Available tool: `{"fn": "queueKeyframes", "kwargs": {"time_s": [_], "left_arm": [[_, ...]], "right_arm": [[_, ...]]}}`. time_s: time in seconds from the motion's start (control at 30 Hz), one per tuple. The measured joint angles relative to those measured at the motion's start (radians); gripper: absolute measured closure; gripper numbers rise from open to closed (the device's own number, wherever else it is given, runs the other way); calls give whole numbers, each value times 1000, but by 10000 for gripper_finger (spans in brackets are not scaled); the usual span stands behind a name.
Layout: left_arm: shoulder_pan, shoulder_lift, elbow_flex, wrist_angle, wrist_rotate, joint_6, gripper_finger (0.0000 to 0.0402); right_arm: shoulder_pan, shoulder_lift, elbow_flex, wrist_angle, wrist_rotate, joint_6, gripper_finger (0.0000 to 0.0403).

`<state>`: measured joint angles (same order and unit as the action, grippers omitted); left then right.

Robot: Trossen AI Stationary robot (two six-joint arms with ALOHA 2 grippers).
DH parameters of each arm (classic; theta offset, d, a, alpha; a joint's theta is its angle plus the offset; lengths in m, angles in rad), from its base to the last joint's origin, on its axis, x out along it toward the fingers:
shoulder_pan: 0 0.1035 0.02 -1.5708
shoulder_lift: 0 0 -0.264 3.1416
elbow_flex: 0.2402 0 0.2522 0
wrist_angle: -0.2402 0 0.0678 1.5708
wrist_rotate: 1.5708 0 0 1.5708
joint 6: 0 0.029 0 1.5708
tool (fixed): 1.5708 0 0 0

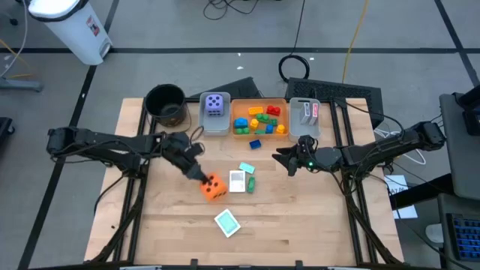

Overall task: Pick & Place Toys
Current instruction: Put the orange dice into the left gray bin

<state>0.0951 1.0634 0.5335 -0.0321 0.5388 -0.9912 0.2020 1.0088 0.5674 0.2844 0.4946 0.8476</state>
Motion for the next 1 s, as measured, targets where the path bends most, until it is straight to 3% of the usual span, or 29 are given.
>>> {"fn": "queueKeyframes", "kwargs": {"time_s": [0.13,0.47,0.67,1.0], "left_arm": [[89,0,10,68,-3,-14,251],[319,7,182,-72,-120,69,304],[462,52,298,-185,-197,70,308],[576,204,369,-234,-192,79,308]], "right_arm": [[0,0,0,4,1,-7,181],[-29,0,0,36,-4,-79,181],[-102,-1,0,107,-171,-151,181],[-234,-1,0,116,-447,-153,181]]}}
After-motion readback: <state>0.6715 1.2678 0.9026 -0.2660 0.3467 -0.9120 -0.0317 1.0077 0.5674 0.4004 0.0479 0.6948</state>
